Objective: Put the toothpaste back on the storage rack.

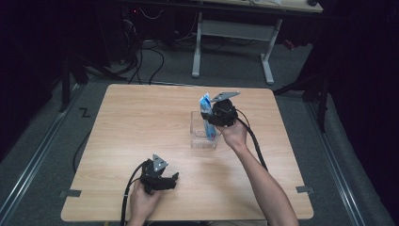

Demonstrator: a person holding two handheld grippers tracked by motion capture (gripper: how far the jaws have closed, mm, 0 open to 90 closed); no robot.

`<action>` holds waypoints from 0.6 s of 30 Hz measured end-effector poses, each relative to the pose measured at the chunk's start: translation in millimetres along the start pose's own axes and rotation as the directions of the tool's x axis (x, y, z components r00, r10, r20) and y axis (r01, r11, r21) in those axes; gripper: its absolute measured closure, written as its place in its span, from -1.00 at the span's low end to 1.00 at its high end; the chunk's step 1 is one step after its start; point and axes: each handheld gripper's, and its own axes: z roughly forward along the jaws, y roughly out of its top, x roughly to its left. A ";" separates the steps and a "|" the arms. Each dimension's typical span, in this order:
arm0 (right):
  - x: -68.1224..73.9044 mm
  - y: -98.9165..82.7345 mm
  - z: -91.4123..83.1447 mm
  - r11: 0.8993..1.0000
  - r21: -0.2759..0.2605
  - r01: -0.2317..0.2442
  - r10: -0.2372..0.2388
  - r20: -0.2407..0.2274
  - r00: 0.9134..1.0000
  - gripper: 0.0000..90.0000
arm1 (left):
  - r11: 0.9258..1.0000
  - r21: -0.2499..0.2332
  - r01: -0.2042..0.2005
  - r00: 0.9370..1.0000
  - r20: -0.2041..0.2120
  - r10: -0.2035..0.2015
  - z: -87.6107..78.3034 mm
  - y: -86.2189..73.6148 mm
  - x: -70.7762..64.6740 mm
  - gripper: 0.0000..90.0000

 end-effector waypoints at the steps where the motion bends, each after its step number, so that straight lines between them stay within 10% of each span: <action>1: -0.3 -1.2 0.6 1.000 0.002 -0.002 0.002 -0.001 1.000 0.54 | 1.000 0.000 0.000 1.000 0.000 0.000 0.0 0.0 0.0 -0.62; 18: 4.9 -4.5 7.8 0.999 0.035 0.012 -0.011 -0.021 1.000 0.52 | 1.000 0.001 0.000 1.000 -0.001 0.000 0.1 0.1 0.0 -0.62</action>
